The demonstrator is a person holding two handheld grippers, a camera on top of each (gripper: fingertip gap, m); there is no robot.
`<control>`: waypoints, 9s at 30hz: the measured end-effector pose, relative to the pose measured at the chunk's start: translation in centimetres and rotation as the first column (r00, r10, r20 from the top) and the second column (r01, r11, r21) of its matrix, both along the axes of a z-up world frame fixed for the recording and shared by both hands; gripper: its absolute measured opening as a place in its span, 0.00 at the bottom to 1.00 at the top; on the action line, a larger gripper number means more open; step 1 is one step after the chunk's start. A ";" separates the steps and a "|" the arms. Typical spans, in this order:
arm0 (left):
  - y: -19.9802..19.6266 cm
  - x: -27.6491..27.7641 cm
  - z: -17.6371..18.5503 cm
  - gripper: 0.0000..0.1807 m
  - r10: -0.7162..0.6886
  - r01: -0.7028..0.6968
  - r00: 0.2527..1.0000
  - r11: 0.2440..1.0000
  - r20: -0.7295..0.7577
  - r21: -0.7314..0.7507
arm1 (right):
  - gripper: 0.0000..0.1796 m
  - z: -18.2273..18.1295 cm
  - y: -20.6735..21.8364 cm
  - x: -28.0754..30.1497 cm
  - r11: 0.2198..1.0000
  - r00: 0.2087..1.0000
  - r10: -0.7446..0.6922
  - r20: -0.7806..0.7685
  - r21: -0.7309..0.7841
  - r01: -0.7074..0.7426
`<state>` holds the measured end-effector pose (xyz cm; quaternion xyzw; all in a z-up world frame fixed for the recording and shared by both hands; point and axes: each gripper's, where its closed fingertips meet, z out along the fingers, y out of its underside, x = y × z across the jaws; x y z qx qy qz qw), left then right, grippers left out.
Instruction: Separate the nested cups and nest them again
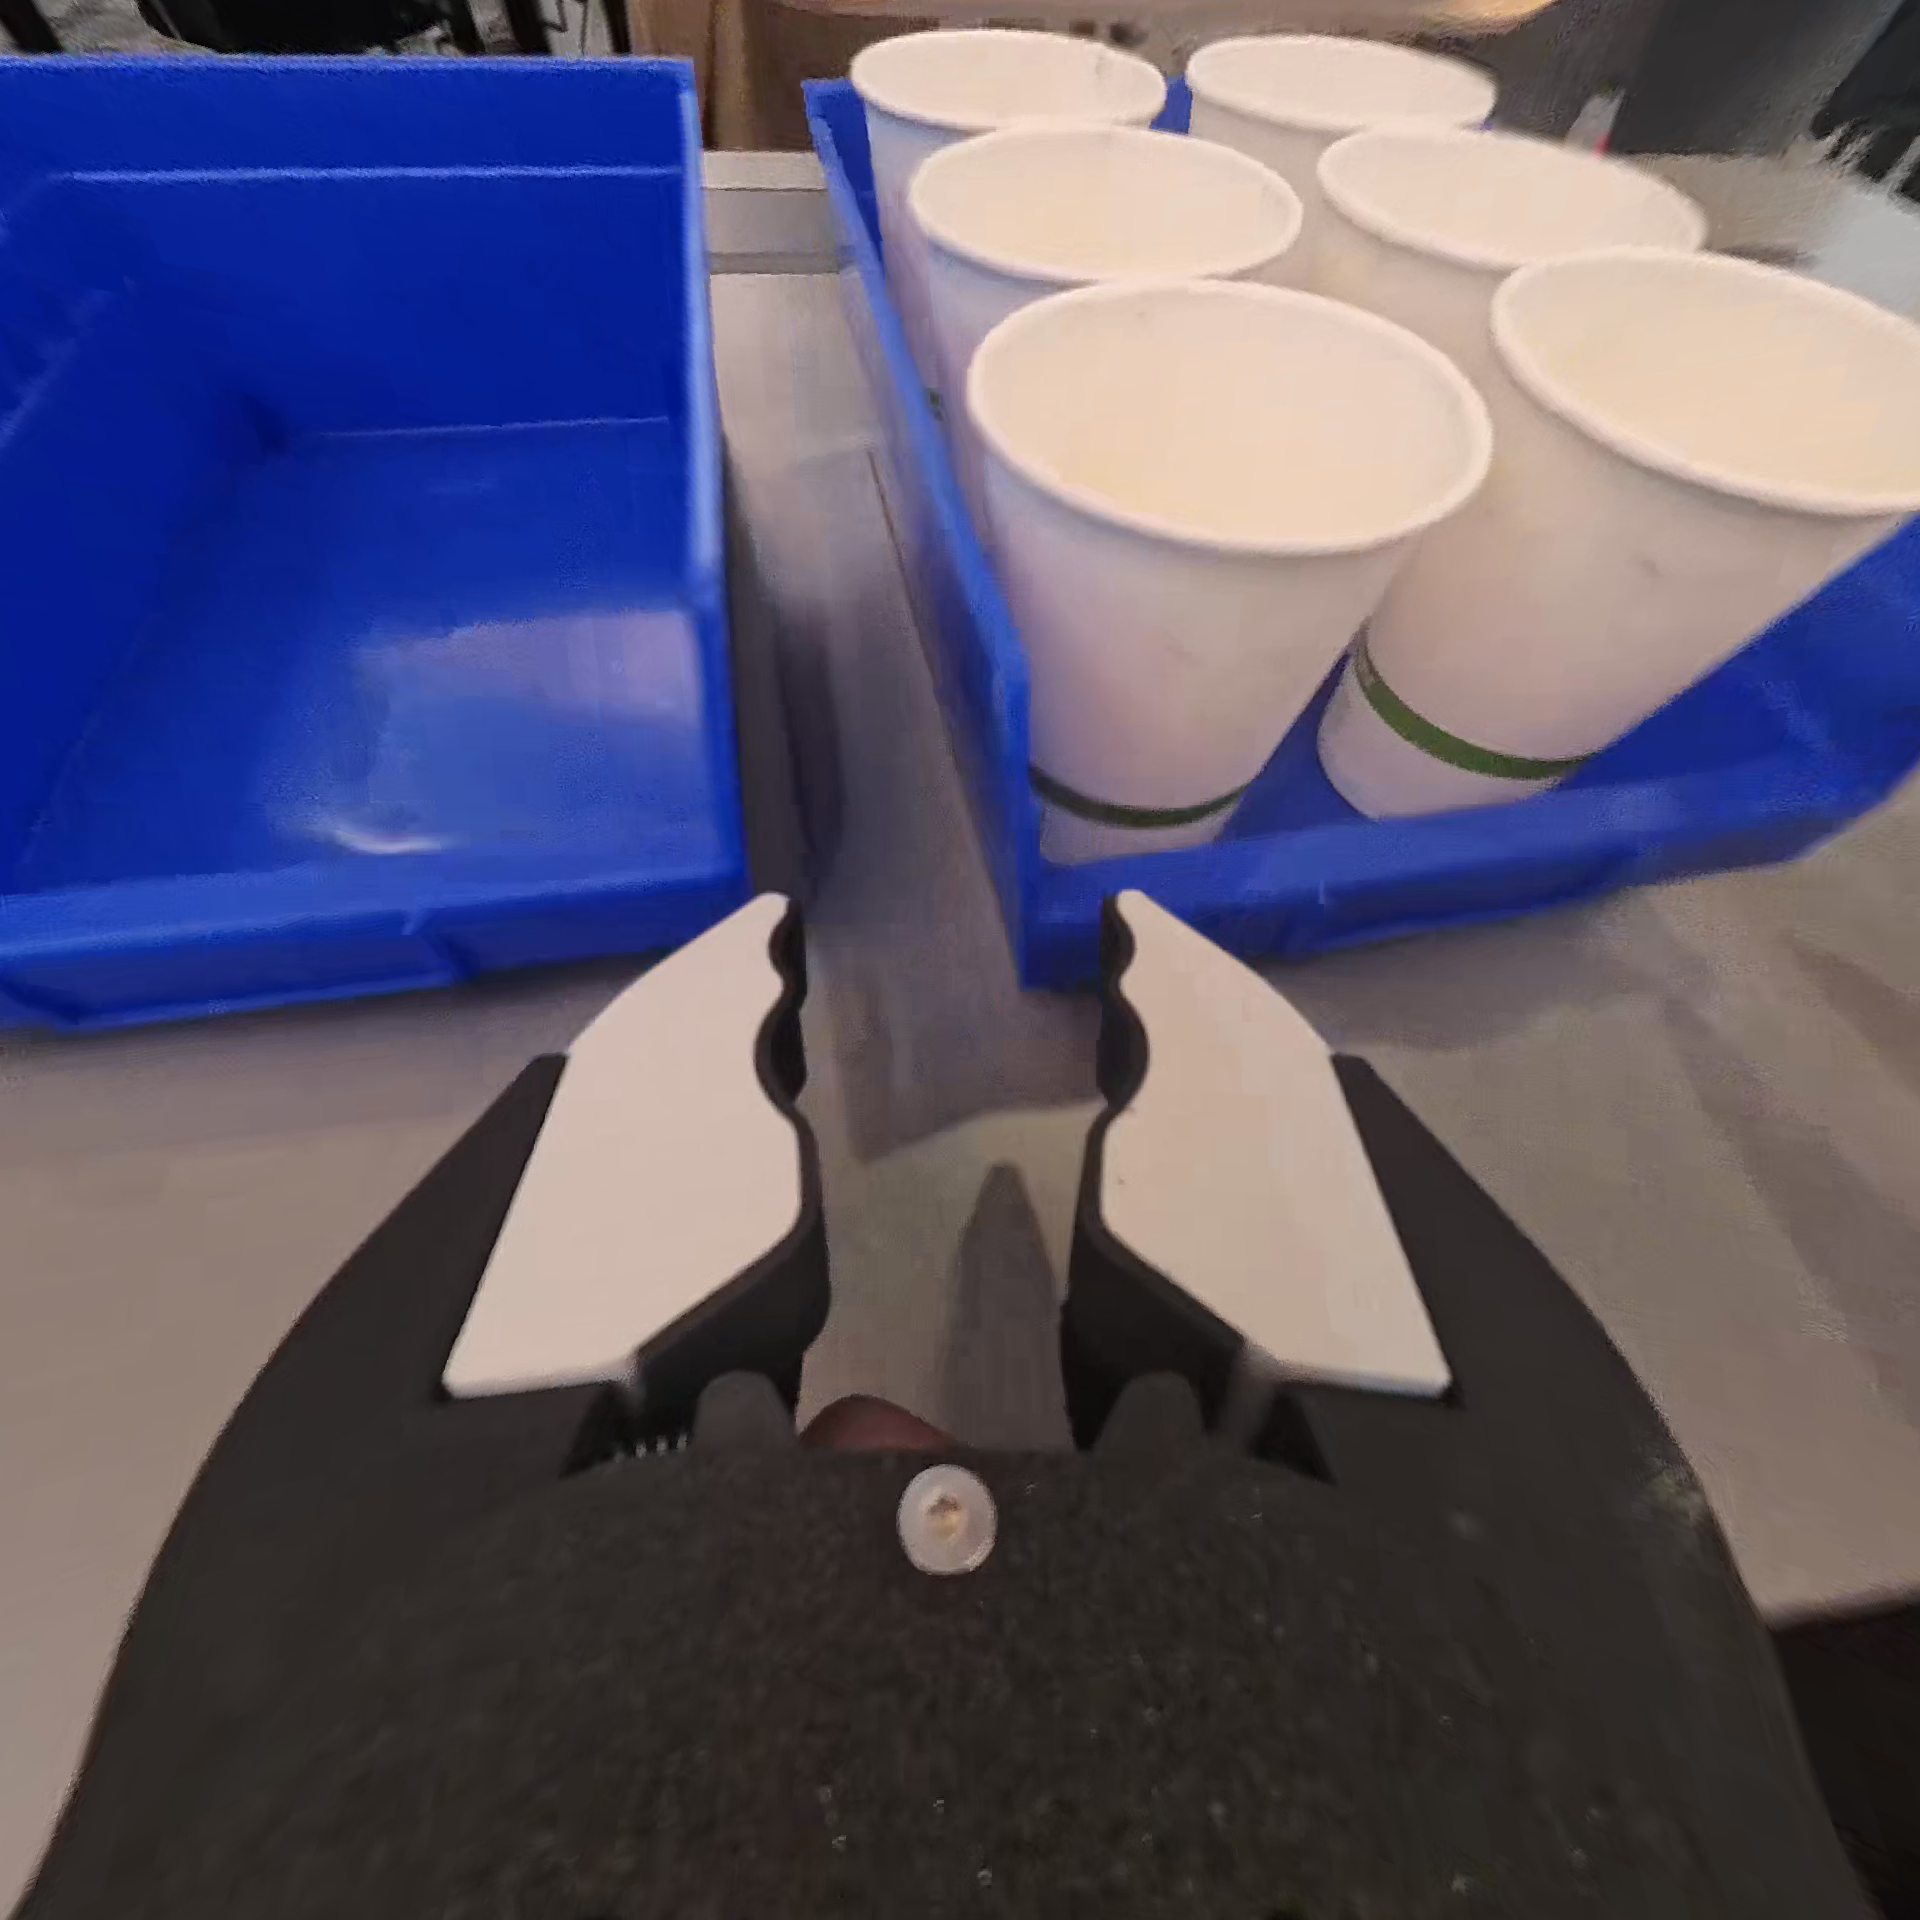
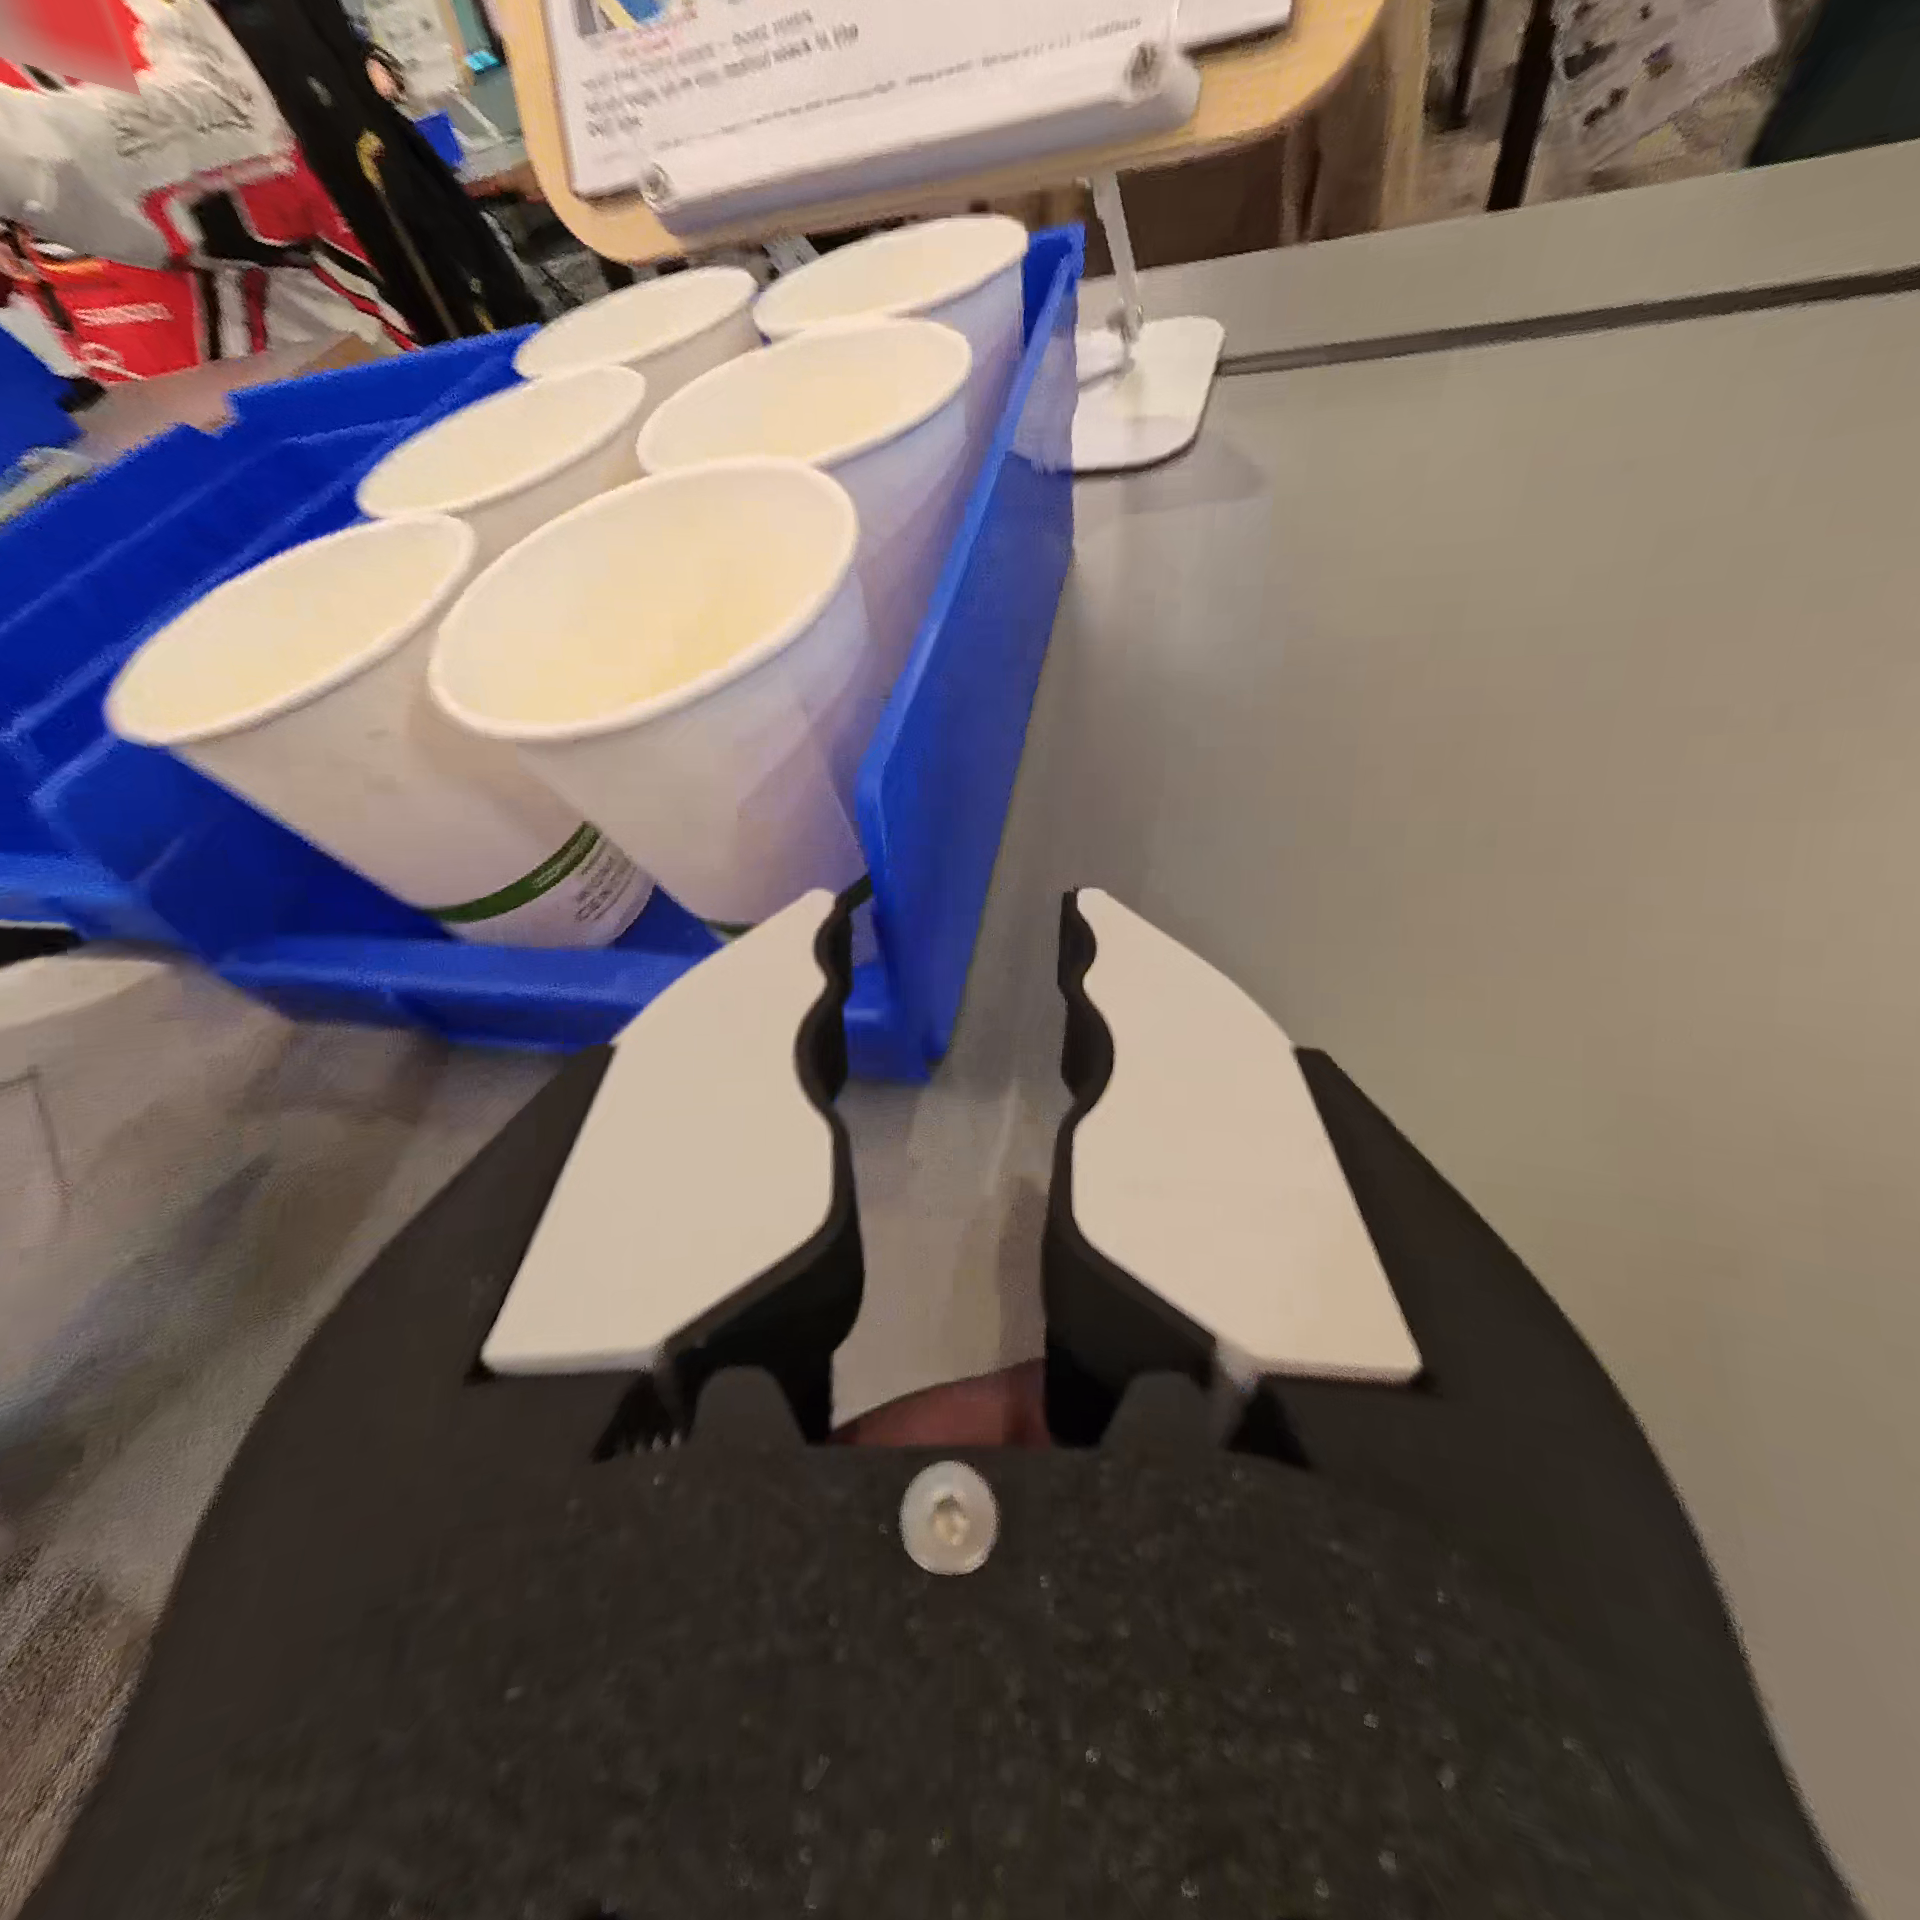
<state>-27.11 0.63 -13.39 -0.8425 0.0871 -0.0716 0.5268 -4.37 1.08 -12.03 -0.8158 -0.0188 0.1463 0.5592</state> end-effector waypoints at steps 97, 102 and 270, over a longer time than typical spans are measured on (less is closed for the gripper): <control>-6.8 21.7 3.8 0.25 -0.312 0.319 0.945 0.946 -0.100 0.057 | 0.19 7.7 -7.0 29.0 0.904 0.920 -0.390 -0.023 0.182 0.388; -3.0 3.7 2.6 0.25 0.048 -0.046 0.996 0.999 -0.078 0.016 | 0.17 4.5 -5.1 6.9 0.995 0.996 0.068 -0.062 0.081 -0.063; -2.3 3.1 4.0 0.34 -0.424 0.403 0.893 0.903 0.154 0.147 | 0.51 3.1 12.7 27.0 0.962 0.932 -0.189 0.308 -0.135 0.239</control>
